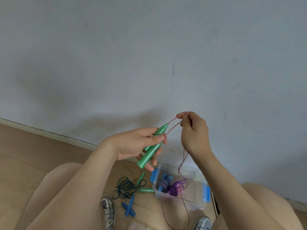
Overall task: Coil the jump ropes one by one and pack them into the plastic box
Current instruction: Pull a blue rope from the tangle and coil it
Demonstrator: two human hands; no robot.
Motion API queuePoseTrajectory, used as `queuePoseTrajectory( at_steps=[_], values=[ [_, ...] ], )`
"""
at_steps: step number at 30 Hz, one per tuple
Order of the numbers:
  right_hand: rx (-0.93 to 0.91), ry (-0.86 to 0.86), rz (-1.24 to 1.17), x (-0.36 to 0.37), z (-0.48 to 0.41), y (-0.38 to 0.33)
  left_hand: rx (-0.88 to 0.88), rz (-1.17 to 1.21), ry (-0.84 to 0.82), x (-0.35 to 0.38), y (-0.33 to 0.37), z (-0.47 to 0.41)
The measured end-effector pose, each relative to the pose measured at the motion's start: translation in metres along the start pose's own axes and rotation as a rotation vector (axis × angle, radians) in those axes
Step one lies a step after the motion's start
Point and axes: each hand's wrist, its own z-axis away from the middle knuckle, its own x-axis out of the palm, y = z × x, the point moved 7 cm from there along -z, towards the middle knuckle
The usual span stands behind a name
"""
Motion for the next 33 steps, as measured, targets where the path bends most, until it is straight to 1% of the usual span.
queuePoseTrajectory(
  at_steps=[3, 6, 9, 14, 18, 22, 24, 25, 27, 30, 32, 33],
  values=[
    [0.003, -0.048, 0.048, 0.0, 0.0, -0.001, 0.008, 0.016, 0.063, -0.004, 0.001, 0.001],
    [-0.018, -0.188, 0.1, 0.005, -0.002, 0.0, 0.024, -0.009, 0.204, -0.018, 0.0, -0.003],
    [-0.02, -0.289, 0.164, 0.01, -0.003, 0.007, 0.006, -0.017, 0.247, -0.024, -0.003, -0.003],
    [-0.031, -0.214, 0.172, 0.012, -0.007, 0.008, -0.029, -0.032, 0.189, -0.018, -0.003, -0.001],
    [-0.043, -0.205, 0.185, 0.016, -0.006, 0.011, -0.064, -0.023, 0.119, -0.013, -0.002, 0.002],
    [-0.102, -0.149, 0.18, 0.014, -0.007, 0.007, -0.032, 0.048, 0.003, -0.004, 0.003, 0.009],
    [-0.139, -0.161, 0.184, 0.015, -0.006, 0.003, -0.014, 0.095, -0.037, -0.002, 0.006, 0.013],
    [-0.15, -0.18, 0.182, 0.016, -0.005, 0.001, -0.007, 0.095, -0.029, -0.003, 0.006, 0.013],
    [-0.139, -0.213, 0.182, 0.019, -0.004, 0.002, 0.016, 0.119, 0.027, -0.01, 0.005, 0.01],
    [-0.054, -0.253, 0.209, 0.025, -0.001, 0.016, 0.087, 0.199, 0.164, -0.025, 0.004, 0.001],
    [-0.032, -0.34, 0.302, 0.036, 0.009, 0.024, 0.098, 0.223, 0.235, -0.031, 0.0, -0.005],
    [-0.051, -0.393, 0.38, 0.043, 0.015, 0.025, 0.088, 0.196, 0.265, -0.033, -0.002, -0.008]
  ],
)
